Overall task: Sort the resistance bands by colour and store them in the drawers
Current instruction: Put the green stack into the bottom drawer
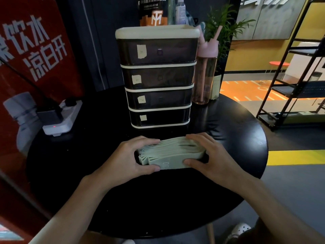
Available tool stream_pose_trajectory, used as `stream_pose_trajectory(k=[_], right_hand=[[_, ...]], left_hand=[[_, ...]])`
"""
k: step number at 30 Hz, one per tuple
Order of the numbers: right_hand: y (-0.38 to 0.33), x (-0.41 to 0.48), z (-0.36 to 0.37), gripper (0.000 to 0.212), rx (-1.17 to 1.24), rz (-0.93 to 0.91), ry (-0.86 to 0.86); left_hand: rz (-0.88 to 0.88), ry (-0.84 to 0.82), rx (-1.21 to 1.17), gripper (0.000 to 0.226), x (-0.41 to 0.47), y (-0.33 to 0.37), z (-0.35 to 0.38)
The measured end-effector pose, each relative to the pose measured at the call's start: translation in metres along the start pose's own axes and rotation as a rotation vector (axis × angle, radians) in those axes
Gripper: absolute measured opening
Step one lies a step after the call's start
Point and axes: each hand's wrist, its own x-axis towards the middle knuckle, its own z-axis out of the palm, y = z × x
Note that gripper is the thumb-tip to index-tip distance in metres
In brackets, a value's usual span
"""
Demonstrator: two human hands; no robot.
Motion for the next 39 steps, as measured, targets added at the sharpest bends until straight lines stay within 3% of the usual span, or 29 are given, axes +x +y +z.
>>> stream_pose_trajectory(k=[3, 7, 16, 25, 30, 33, 36, 39], right_hand=[[-0.002, -0.001, 0.0, 0.069, 0.001, -0.019, 0.055], [0.001, -0.001, 0.001, 0.077, -0.077, -0.012, -0.047], [0.002, -0.002, -0.002, 0.079, 0.006, 0.063, -0.072], [-0.023, 0.0, -0.014, 0.058, 0.386, 0.314, -0.049], [-0.033, 0.0, -0.019, 0.037, 0.539, 0.463, -0.061], [-0.037, -0.001, -0.017, 0.028, 0.514, 0.543, -0.106], [-0.039, -0.002, -0.019, 0.02, 0.352, 0.503, -0.162], [-0.04, -0.001, -0.02, 0.028, 0.117, 0.459, -0.221]], left_hand=[[-0.009, 0.091, -0.078, 0.071, -0.002, 0.003, 0.004], [-0.019, -0.023, -0.011, 0.071, -0.002, -0.001, 0.002], [-0.104, -0.036, -0.113, 0.073, -0.003, 0.004, 0.0], [-0.349, 0.183, -0.412, 0.066, -0.001, 0.032, -0.002], [-0.546, 0.083, -0.498, 0.04, -0.007, 0.049, -0.009], [-0.483, 0.089, -0.286, 0.027, -0.012, 0.054, -0.003], [-0.335, 0.123, 0.057, 0.034, -0.017, 0.05, 0.005], [-0.175, 0.153, 0.01, 0.036, -0.021, 0.042, 0.007]])
